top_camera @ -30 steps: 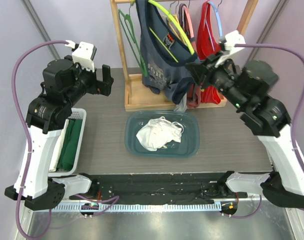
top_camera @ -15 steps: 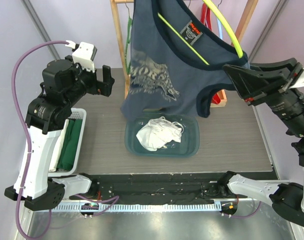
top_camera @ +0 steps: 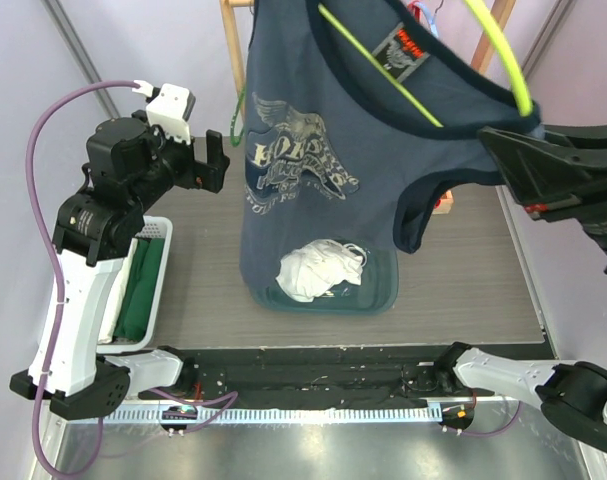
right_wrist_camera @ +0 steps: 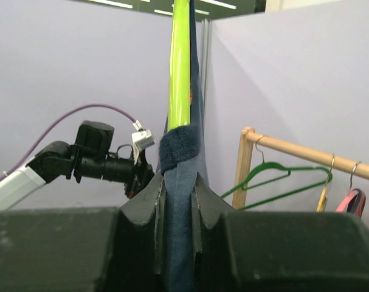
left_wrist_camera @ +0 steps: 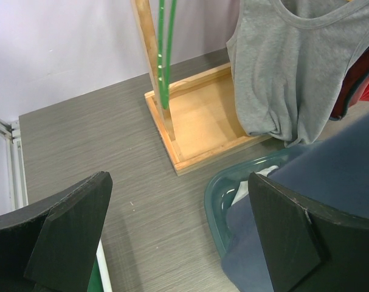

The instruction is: Remove the tank top from the hanger

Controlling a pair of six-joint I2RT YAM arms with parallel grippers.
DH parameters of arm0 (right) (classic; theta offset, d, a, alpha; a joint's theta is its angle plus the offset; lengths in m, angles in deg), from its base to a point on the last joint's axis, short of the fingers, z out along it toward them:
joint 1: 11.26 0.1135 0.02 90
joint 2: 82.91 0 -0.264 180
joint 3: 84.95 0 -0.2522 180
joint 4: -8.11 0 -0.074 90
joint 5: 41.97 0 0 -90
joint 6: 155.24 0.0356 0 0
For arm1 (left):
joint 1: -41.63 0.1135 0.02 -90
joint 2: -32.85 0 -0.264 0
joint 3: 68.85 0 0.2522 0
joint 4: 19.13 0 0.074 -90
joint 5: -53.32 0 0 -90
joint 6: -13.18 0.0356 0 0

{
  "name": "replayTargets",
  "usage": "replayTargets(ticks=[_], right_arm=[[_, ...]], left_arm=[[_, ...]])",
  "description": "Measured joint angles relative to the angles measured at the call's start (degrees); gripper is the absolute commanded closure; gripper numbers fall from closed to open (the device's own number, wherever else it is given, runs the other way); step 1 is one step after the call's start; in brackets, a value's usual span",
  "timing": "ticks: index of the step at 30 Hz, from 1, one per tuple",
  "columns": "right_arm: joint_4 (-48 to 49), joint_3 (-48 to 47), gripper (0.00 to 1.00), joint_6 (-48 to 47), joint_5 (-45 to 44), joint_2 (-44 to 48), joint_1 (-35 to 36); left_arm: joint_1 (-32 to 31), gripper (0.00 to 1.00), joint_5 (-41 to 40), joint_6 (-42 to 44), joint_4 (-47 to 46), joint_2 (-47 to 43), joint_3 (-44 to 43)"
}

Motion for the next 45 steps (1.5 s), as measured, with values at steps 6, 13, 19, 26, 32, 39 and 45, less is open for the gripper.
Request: replayTargets(ticks=[6, 13, 19, 26, 32, 39, 45], right_arm=[[1.9, -0.7, 0.99, -0.1, -0.2, 2.6, 0.0], [3.3, 4.4, 0.99, -1.2, -2.1, 5.6, 0.0], [1.0, 8.2, 0.99, -2.6, -4.6, 4.8, 0.0], [-0.5, 8.1, 0.99, -5.3, -7.6, 2.0, 0.0], [-1.7, 7.0, 0.99, -5.9, -8.0, 0.7, 0.0], [-3.1, 13.7, 0.99, -5.0, -5.1, 4.8, 0.0], [-4.5, 26.3, 0.99, -2.8, -2.9, 10.5, 0.0]], left_arm=[[0.5, 0.00, 0.5, 0.0, 0.0, 0.1, 0.0], [0.7, 0.00, 0.7, 0.0, 0.1, 0.1, 0.0], [1.0, 0.00, 1.0, 0.0, 0.1, 0.0, 0.0], [1.0, 0.00, 1.2, 0.0, 0.1, -0.6, 0.0], [1.1, 0.00, 1.2, 0.0, 0.1, -1.1, 0.0], [1.2, 0.00, 2.3, 0.0, 0.3, -1.8, 0.0], [1.2, 0.00, 6.7, 1.3, 2.4, -2.3, -2.0]])
